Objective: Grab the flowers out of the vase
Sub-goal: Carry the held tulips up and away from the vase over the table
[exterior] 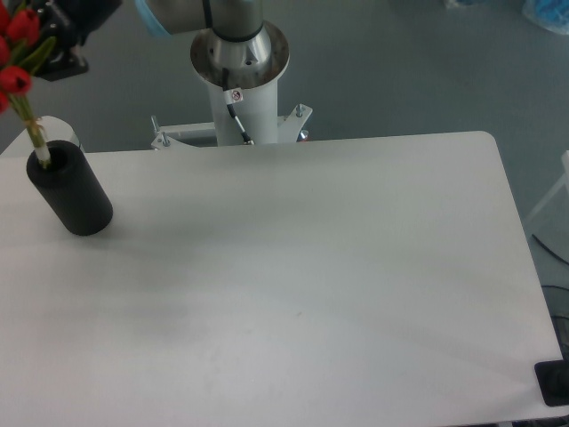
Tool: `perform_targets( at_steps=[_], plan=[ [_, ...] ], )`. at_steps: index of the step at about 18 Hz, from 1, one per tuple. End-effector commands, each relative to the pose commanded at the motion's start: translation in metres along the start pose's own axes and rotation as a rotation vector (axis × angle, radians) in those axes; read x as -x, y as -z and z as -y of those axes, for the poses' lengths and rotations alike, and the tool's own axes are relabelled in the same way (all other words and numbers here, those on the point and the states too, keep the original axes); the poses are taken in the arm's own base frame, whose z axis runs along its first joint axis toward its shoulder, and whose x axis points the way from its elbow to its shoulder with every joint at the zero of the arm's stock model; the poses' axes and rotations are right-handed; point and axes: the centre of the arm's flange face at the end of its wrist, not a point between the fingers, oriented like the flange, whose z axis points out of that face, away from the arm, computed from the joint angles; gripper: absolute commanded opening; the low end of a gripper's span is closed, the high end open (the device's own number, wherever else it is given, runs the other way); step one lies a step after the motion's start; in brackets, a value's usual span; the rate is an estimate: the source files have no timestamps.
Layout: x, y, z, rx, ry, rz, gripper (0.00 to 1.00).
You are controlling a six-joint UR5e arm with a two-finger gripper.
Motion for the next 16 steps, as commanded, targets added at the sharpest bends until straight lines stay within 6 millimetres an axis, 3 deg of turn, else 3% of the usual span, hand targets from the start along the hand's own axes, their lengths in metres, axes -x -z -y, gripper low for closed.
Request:
perform_targets(
  at_steps=[8,10,12,16],
  plan=[
    [0.129,0.056,-0.029,-0.039,0.042,0.171,0.27],
    [0.149,0.061,-0.032,-0.038,0.034,0.184,0.27],
    [0.178,0.082,-0.048,-0.039,0.048,0.235,0.27],
    [0.212,0.098,-0.068,-0.028,0.045,0.272,0.26]
  ],
)
